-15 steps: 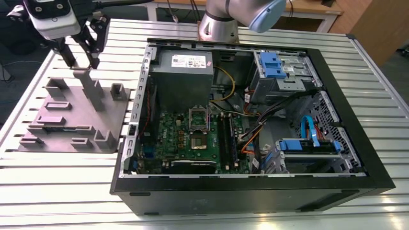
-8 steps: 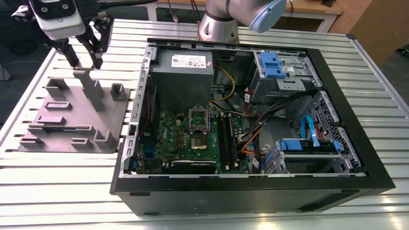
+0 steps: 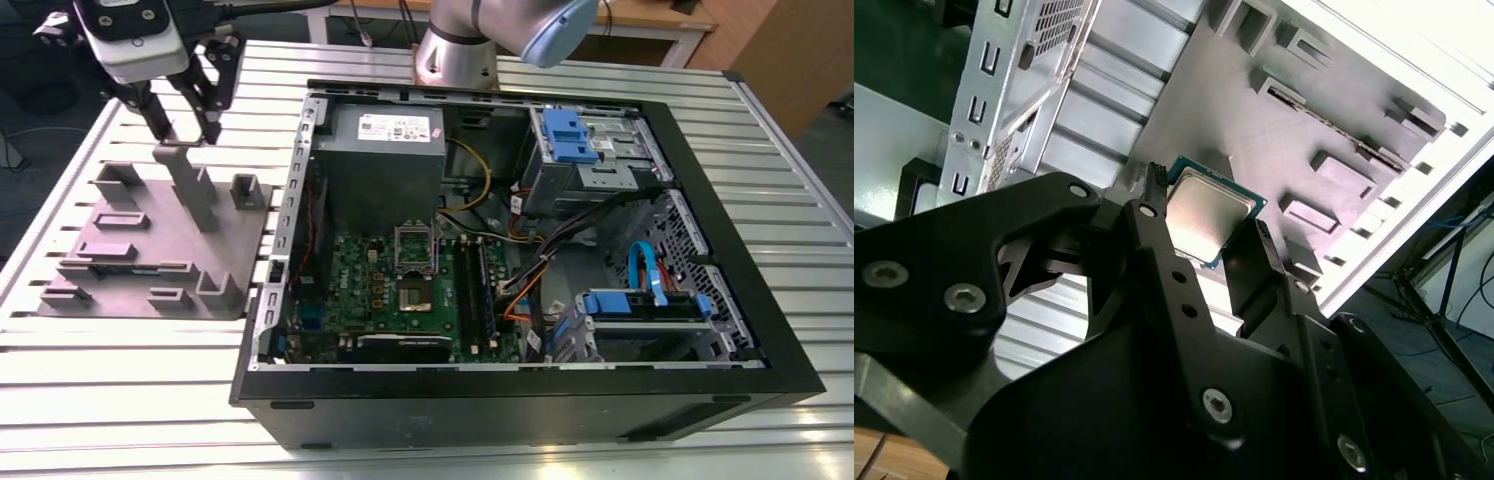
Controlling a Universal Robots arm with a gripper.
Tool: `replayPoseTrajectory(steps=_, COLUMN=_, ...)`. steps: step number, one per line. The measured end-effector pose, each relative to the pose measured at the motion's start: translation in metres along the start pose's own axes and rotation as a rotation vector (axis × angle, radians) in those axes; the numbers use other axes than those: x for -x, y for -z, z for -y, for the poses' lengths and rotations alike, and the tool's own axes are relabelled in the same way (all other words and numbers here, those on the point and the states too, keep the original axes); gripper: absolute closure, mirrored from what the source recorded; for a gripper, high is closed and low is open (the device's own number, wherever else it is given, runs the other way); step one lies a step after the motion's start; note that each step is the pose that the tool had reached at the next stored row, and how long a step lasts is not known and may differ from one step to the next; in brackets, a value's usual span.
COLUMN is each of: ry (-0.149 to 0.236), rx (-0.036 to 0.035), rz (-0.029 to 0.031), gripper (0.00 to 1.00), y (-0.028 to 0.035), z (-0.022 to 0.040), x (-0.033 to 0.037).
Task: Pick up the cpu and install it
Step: 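Pick up the cpu and move it towards the insertion slot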
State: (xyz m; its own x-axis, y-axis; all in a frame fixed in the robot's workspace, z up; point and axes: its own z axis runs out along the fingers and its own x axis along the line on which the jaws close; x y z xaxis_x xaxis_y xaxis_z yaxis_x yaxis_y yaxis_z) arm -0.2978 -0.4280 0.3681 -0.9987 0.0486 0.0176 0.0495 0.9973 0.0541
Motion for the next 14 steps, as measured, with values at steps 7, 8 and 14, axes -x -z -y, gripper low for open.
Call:
replayPoseTrajectory(steps=7, ry=0.000, rx=0.0000, rz=0.0000, gripper=0.53, y=0.0001, z=-0.0001, x=0.0030)
replayPoseTrajectory(steps=8, ry=0.000, rx=0.0000, rz=0.0000, gripper=0.53, y=0.0000, z=-0.0002, x=0.0030)
replayPoseTrajectory(steps=14, ry=0.000, rx=0.0000, rz=0.0000, gripper=0.53, y=0.0000, z=-0.0002, x=0.0032)
